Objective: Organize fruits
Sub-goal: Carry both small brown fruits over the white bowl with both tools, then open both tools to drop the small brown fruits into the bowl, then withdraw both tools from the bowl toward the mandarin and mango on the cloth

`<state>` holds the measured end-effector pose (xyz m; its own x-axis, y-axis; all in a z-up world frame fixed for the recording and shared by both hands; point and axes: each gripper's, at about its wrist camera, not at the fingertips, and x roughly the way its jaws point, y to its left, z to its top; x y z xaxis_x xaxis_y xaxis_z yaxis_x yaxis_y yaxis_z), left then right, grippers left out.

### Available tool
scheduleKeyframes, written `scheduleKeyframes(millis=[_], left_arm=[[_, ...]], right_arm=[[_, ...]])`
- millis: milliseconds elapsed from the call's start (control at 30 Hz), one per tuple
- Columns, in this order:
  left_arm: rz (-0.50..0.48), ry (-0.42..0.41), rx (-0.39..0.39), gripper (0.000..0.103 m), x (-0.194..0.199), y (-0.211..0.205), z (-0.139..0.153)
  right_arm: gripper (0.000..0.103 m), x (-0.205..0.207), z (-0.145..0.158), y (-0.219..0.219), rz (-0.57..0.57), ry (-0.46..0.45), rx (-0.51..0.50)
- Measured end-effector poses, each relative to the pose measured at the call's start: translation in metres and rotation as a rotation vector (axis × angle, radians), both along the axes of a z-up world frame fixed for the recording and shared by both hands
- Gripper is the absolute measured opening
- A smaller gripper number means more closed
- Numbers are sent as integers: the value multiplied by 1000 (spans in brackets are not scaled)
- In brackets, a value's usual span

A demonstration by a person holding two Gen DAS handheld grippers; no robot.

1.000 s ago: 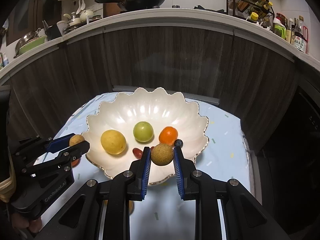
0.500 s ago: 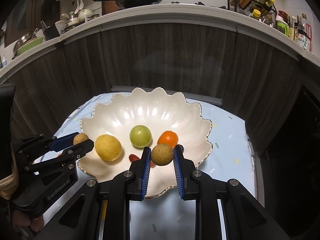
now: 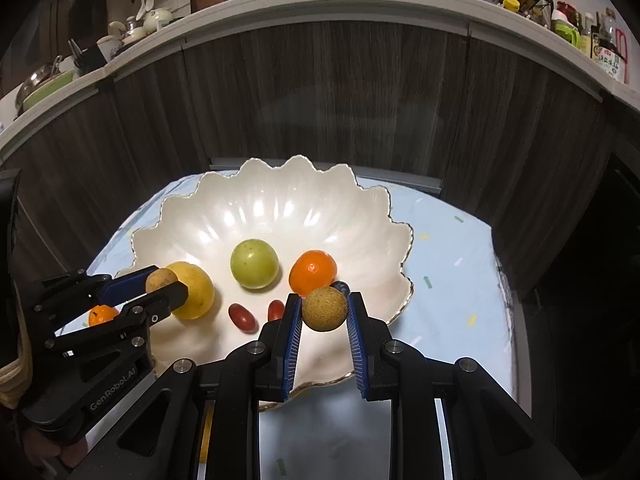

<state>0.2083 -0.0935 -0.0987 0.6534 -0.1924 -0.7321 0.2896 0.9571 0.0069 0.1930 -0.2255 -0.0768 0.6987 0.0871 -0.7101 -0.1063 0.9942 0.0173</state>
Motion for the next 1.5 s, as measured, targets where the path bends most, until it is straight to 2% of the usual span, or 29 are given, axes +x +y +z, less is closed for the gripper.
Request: scheduleKeyframes(millis=[167, 367, 533, 733, 1067, 1167, 1500], left_arm=[[-1, 9, -4, 27, 1, 2, -1], [13, 2, 0, 43, 0, 6, 0], [26, -12, 6, 52, -3, 9, 4], [35, -30, 13, 62, -6, 13, 9], [53, -52, 16, 71, -14, 22, 19], [58, -60, 17, 75, -18, 25, 22], [78, -76, 13, 80, -30, 42, 35]], right_arm=[[24, 2, -3, 2, 3, 11, 4], [26, 3, -2, 4, -5, 0, -8], [51, -3, 3, 5, -21, -27, -16], [66, -8, 10, 5, -41, -49, -25], [67, -16, 17, 8, -59, -55, -34], [73, -19, 20, 10, -67, -61, -38], [74, -33, 29, 20, -78, -70, -34]])
